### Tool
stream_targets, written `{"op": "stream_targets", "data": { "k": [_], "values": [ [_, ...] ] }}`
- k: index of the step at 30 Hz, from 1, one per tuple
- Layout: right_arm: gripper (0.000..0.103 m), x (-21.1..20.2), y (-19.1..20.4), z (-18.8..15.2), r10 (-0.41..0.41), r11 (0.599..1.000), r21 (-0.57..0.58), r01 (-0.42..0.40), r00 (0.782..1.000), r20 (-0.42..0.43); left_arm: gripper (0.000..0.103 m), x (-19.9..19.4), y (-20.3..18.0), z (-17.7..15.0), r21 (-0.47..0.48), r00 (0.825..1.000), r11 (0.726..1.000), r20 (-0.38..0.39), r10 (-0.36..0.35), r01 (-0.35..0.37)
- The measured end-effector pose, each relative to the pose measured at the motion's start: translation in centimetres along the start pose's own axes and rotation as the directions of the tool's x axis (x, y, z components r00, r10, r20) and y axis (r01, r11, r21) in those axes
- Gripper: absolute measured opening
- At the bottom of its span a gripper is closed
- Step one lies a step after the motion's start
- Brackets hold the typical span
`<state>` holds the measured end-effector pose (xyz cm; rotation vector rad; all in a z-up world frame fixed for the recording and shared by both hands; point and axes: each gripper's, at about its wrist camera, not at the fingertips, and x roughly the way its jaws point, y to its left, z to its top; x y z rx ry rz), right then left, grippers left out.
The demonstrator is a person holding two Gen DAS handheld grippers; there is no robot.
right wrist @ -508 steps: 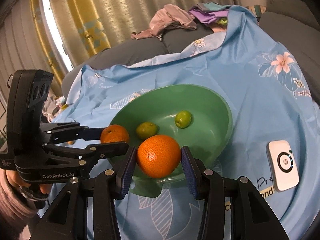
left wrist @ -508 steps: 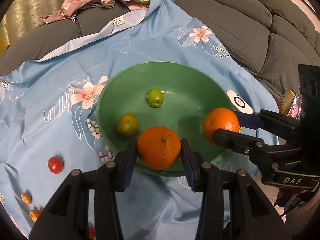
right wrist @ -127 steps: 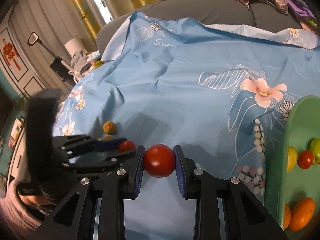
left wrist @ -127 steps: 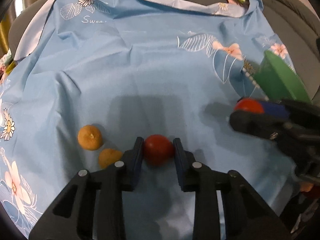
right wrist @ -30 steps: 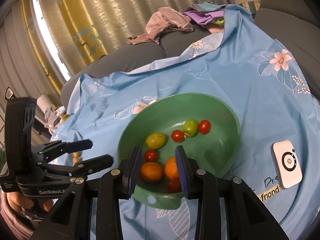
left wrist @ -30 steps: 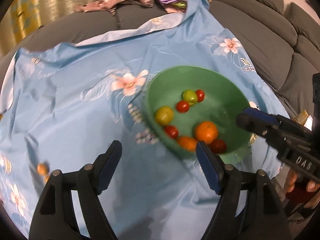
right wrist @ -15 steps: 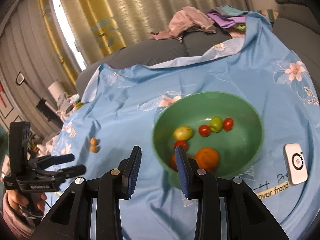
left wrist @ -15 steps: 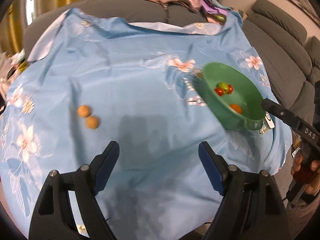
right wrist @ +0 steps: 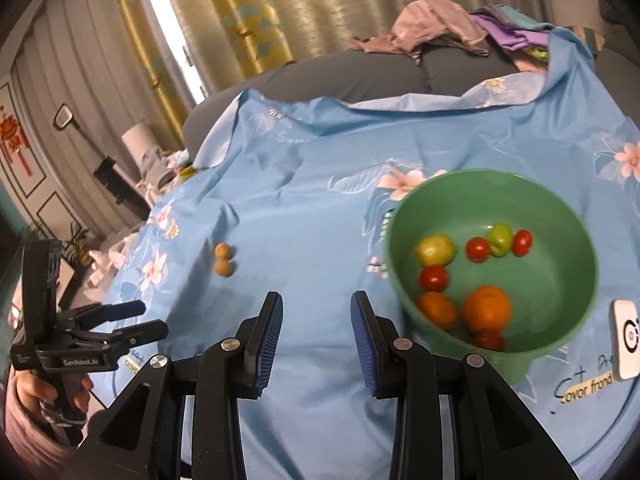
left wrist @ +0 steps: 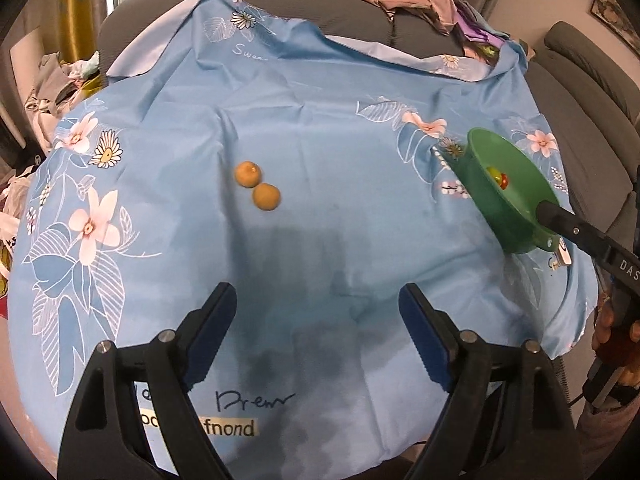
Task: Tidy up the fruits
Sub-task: 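Move both tools back toward the two small orange fruits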
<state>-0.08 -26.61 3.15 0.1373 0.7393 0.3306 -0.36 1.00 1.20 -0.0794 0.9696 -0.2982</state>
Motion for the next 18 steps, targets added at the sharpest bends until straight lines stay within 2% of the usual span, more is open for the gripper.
{"op": "stream_targets", "data": {
  "k": [7, 18],
  "values": [
    [0.035, 1.9, 1.7, 0.5, 0.029, 0.999, -0.034, -0.030, 0.999, -0.036, 0.084, 0.3, 0.9, 0.4, 0.011, 0.999, 0.999, 0.008, 0.031, -0.031],
    [0.035, 5.3, 4.3, 2.0, 0.080, 0.994, -0.072, -0.086, 0.994, -0.081, 0.083, 1.6, 2.4, 2.2, -0.002, 1.000, 1.000, 0.021, 0.003, -0.003]
  ]
}}
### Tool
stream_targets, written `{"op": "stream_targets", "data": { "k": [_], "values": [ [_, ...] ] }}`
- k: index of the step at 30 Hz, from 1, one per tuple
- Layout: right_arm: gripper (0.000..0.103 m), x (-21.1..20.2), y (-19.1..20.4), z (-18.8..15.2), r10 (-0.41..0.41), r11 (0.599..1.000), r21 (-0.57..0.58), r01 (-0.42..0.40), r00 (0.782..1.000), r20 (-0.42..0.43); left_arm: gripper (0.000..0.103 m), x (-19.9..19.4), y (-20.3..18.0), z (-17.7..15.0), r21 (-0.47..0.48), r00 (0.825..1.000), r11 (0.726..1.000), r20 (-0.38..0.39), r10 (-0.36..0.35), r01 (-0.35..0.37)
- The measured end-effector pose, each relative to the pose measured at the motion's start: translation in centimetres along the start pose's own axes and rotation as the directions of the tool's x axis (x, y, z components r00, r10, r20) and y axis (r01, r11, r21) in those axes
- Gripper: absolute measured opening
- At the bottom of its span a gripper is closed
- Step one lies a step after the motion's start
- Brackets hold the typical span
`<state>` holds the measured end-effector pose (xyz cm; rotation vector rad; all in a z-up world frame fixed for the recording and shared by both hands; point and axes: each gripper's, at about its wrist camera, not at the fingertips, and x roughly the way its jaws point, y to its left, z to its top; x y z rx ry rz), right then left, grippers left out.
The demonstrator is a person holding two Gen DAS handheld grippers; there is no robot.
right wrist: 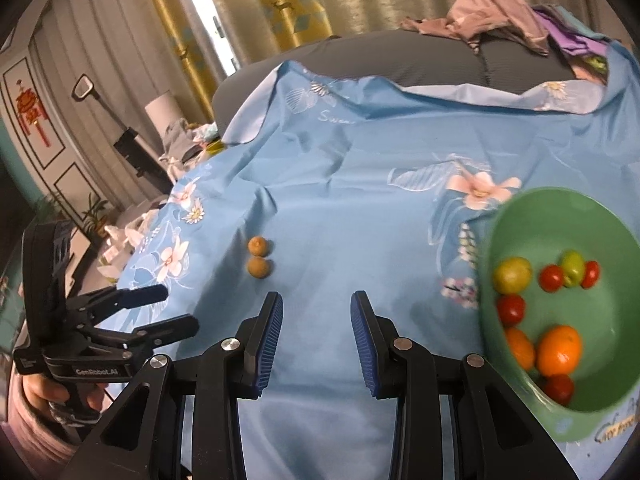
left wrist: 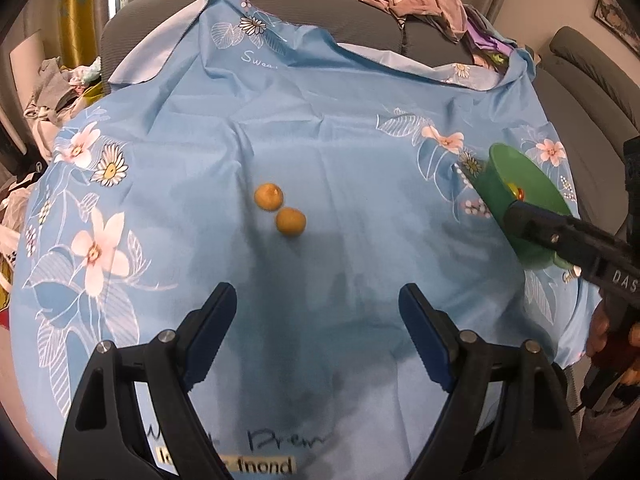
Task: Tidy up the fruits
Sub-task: 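Move both tools back toward the two small orange fruits, then grasp a small orange fruit with the left tool while the right tool grasps the other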
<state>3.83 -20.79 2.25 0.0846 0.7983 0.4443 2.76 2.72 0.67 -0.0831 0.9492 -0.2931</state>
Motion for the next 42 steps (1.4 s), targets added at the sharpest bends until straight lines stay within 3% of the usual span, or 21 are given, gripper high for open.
{"op": "stream_targets", "data": {
  "k": [6, 11, 17, 24, 26, 28, 34, 42],
  "values": [
    [0.035, 1.8, 0.6, 0.8, 0.029, 0.999, -0.013, -0.030, 0.999, -0.020, 0.081, 2.1, 0.5, 1.7, -0.005, 0.999, 1.000, -0.013, -0.029, 0.029],
    [0.035, 3.2, 0.3, 1.1, 0.042, 0.999, -0.016, -0.042, 0.998, -0.041, 0.072, 4.2, 0.9, 3.0, -0.014, 0.999, 1.000, -0.036, -0.022, 0.022],
    [0.035, 4.5, -0.2, 1.3, 0.057, 0.998, -0.006, -0.057, 0.997, -0.058, 0.053, 6.9, 0.7, 4.1, 0.009, 0.997, 1.000, -0.075, 0.010, -0.009],
    [0.035, 5.2, -0.7, 1.3, 0.068, 0.998, 0.001, -0.068, 0.995, -0.067, 0.039, 9.3, 0.9, 4.5, 0.028, 0.992, 0.998, -0.111, 0.054, -0.052],
    [0.035, 5.3, -0.8, 1.3, 0.070, 0.998, 0.004, -0.070, 0.995, -0.068, 0.028, 9.9, 1.2, 4.6, 0.023, 0.990, 0.998, -0.124, 0.060, -0.058],
    [0.035, 5.4, -0.9, 1.4, 0.072, 0.997, 0.004, -0.072, 0.995, -0.069, 0.026, 10.6, 1.4, 4.4, 0.035, 0.988, 0.997, -0.135, 0.078, -0.074],
    [0.035, 6.5, -0.6, 1.7, 0.087, 0.996, -0.006, -0.088, 0.992, -0.087, 0.025, 10.4, 1.7, 4.5, 0.030, 0.992, 0.997, -0.105, 0.071, -0.068],
    [0.035, 10.6, 1.0, 3.4, 0.172, 0.983, -0.040, -0.179, 0.975, -0.138, 0.026, 4.0, 3.5, 4.6, 0.006, 0.995, 0.996, 0.049, 0.087, -0.087]
  ]
}}
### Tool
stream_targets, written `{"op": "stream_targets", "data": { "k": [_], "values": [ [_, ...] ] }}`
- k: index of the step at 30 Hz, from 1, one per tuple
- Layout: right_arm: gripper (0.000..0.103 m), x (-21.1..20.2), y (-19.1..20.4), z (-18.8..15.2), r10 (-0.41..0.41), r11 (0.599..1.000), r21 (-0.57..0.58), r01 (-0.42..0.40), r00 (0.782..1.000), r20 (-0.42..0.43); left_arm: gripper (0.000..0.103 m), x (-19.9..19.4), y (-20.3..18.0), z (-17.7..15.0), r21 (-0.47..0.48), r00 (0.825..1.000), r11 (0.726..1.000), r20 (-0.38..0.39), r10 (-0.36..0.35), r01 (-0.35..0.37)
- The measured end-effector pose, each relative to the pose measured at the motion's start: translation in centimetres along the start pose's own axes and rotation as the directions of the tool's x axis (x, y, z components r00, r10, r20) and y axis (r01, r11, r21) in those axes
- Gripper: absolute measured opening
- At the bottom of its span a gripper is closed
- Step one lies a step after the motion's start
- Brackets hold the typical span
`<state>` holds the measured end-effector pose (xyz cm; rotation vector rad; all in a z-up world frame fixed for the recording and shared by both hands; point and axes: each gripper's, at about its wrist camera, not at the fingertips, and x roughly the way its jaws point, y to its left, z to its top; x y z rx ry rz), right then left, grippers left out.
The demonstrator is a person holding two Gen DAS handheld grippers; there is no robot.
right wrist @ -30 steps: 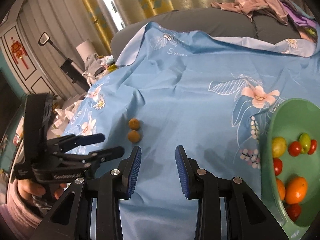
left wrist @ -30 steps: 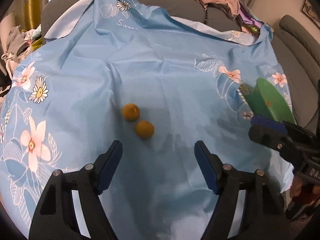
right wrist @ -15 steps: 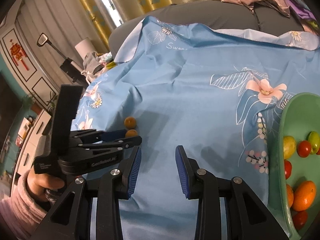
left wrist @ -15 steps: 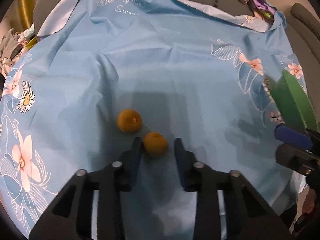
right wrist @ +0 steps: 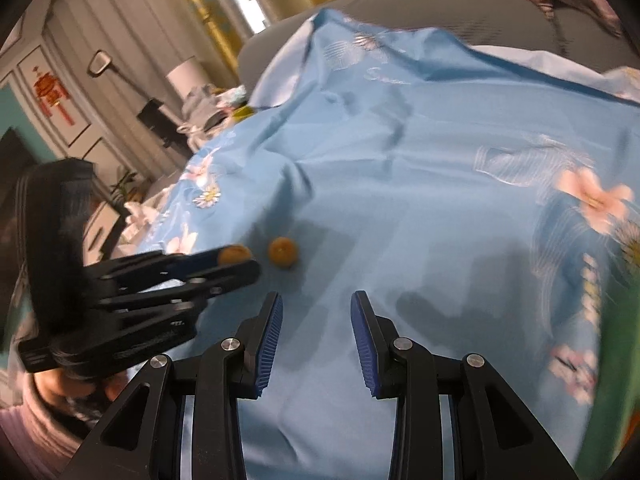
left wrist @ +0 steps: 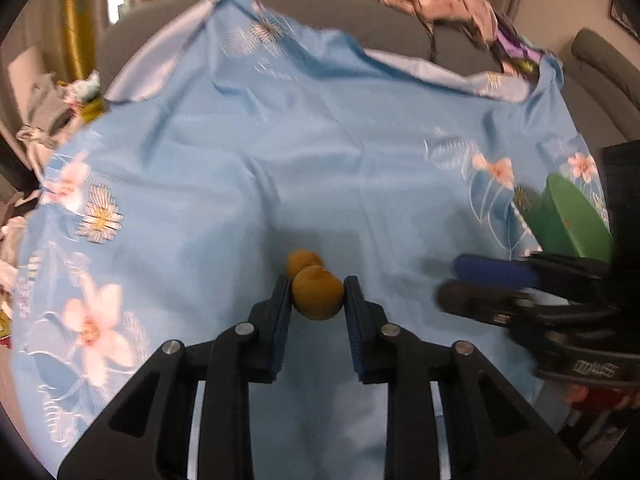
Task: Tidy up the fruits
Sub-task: 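Grasp a small orange fruit with the left tool while the right tool grasps the other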
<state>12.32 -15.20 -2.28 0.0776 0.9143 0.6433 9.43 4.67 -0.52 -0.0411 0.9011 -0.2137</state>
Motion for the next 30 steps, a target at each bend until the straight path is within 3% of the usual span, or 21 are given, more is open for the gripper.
{"op": "stream_targets", "data": {
  "k": [5, 17, 20, 24, 30],
  "values": [
    [0.035, 3.8, 1.9, 1.5, 0.027, 0.998, -0.058, -0.031, 0.998, -0.065, 0.026, -1.3, 2.2, 0.0, -0.041, 0.999, 0.999, 0.022, 0.033, -0.032],
    [0.035, 9.7, 3.9, 3.2, -0.048, 0.985, -0.174, 0.019, 0.985, -0.168, 0.026, -1.1, 3.9, -0.4, -0.078, 1.000, 0.997, 0.014, 0.011, -0.010],
    [0.028, 10.0, 4.6, 3.3, -0.088, 0.977, -0.208, 0.053, 0.982, -0.165, 0.026, -1.1, 4.1, -0.4, -0.083, 1.000, 0.997, 0.009, 0.008, -0.007],
    [0.028, 9.4, 4.7, 3.1, -0.093, 0.978, -0.201, 0.058, 0.982, -0.167, 0.026, -1.5, 3.8, -0.5, -0.078, 1.000, 0.997, 0.011, 0.004, -0.003],
    [0.028, 5.0, 4.6, 2.0, -0.064, 0.986, -0.157, 0.049, 0.993, -0.096, 0.026, -2.5, 2.8, -0.6, -0.055, 1.000, 0.998, 0.026, -0.012, 0.013]
  ]
}}
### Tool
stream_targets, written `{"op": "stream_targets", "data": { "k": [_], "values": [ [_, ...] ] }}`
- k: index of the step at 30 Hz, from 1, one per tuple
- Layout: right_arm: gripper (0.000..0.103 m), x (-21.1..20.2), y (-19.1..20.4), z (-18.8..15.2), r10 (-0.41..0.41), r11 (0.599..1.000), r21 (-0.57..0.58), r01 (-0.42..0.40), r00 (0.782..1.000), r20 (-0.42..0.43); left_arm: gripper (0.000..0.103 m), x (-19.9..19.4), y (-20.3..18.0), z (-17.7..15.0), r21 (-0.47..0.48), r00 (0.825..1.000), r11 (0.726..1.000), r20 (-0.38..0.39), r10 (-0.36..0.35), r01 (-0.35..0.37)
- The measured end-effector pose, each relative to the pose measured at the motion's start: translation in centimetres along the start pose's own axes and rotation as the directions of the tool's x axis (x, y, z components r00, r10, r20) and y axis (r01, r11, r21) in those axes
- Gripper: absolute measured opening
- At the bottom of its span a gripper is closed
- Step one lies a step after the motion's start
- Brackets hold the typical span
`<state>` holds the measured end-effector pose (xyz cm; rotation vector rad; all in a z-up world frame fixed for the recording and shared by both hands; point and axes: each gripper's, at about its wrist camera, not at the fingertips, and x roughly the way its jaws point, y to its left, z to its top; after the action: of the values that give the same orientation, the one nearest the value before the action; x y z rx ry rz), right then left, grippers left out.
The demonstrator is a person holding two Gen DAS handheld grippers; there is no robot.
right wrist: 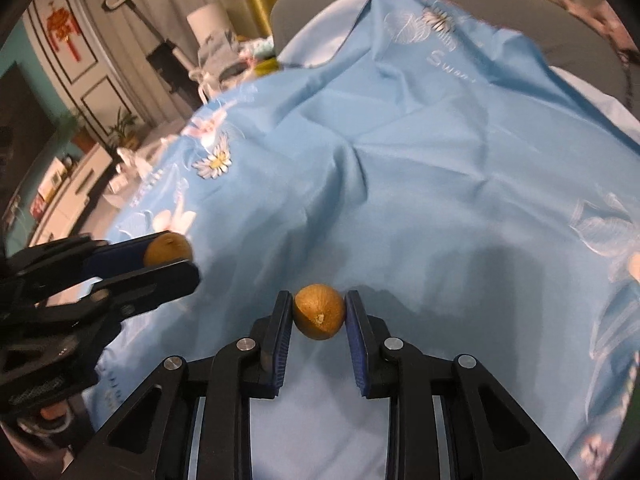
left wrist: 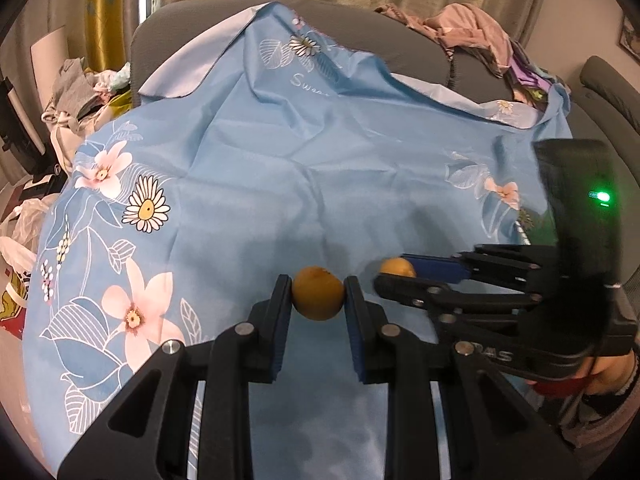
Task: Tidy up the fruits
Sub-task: 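Grasp a small orange fruit with the left tool while the right tool grasps the other, then carry both small orange fruits over the green bowl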
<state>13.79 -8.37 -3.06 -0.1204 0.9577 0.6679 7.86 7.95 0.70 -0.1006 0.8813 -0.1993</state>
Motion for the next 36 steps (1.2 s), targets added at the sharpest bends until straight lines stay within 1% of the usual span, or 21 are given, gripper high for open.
{"op": "stream_targets", "data": {
  "k": [7, 14, 18, 27, 36],
  "values": [
    [0.028, -4.9, -1.0, -3.7, 0.003, 0.996, 0.085, -0.010, 0.997, 0.078, 0.026, -1.2, -2.9, -0.7, 0.049, 0.999, 0.998, -0.001, -0.035, 0.035],
    [0.028, -9.3, -1.9, -7.5, -0.029, 0.989, 0.151, 0.008, 0.990, 0.137, 0.026, -1.7, -7.0, -1.9, 0.111, 0.996, 0.990, -0.018, -0.087, 0.089],
    [0.028, -11.4, -2.6, -9.0, -0.045, 0.983, 0.186, 0.012, 0.984, 0.173, 0.026, -1.9, -9.0, -2.1, 0.143, 0.994, 0.983, -0.031, -0.109, 0.113],
    [0.028, -15.7, -4.5, -11.3, -0.095, 0.969, 0.247, 0.030, 0.962, 0.257, 0.026, -2.5, -13.6, -1.9, 0.221, 0.987, 0.962, -0.039, -0.156, 0.160],
    [0.028, -19.6, -7.0, -13.7, -0.157, 0.949, 0.313, 0.048, 0.929, 0.334, 0.026, -2.5, -19.7, -0.9, 0.316, 0.976, 0.924, -0.041, -0.215, 0.217]
  ]
}}
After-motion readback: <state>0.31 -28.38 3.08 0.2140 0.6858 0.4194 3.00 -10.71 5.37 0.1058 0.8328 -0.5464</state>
